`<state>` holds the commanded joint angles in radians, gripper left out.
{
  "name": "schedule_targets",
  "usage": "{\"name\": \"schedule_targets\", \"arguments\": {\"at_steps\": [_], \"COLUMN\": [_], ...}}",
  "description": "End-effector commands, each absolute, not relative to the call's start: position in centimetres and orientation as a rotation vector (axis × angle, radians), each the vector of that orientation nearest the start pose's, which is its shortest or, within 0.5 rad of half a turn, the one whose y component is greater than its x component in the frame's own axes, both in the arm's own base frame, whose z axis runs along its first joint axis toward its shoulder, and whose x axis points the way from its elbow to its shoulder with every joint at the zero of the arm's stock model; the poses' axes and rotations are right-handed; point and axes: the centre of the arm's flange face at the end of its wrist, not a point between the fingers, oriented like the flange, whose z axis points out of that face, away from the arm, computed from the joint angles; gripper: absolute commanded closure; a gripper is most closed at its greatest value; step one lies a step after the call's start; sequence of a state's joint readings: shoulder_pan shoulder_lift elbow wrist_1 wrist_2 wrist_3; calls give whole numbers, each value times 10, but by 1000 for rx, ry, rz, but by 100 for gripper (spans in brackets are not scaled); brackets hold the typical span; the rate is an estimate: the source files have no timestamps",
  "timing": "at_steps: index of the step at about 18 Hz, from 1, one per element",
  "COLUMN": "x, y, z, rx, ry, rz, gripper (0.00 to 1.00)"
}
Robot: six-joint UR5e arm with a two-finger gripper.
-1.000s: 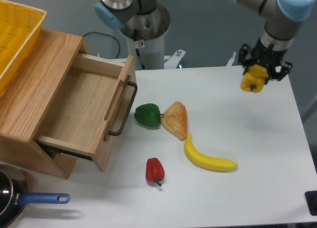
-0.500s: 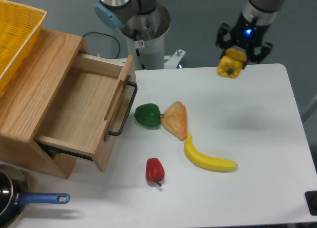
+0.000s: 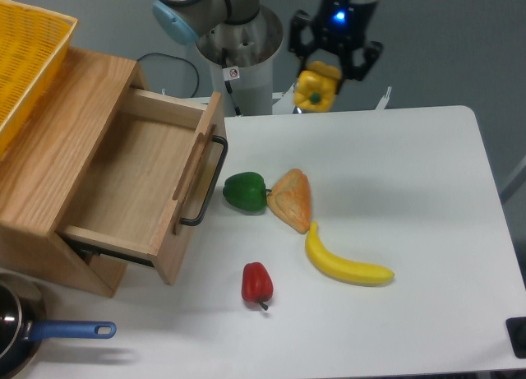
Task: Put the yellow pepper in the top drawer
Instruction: 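Carry the yellow pepper up and over toward the open drawer, then lower the yellow pepper into the open drawer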
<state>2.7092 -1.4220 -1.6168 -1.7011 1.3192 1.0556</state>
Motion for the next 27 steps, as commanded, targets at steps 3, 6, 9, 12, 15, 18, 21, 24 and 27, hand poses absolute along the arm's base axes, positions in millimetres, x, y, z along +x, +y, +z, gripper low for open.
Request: {"name": "schedule_targets", "arguments": {"at_steps": [3,6,9,12,15,18,21,24,27], "x": [-295,-275,-257,-248,-242,-232,-226,-218,-207], "y": [336,352,367,375,382,395,411,432,448], "z": [533,545,554,567,568,566,560,552,547], "rx": [-2916,-2880,-2864,-2851,-2848,-2844,-2840,-2838,-2826], "ry": [-124,-157,-151,-164,-187,-190,-208,-231,-269], "rz": [-197,-211,-212,-197,-204,-201,-199,-206,-206], "gripper": [62,62,62,62,62,62,62,62,62]}}
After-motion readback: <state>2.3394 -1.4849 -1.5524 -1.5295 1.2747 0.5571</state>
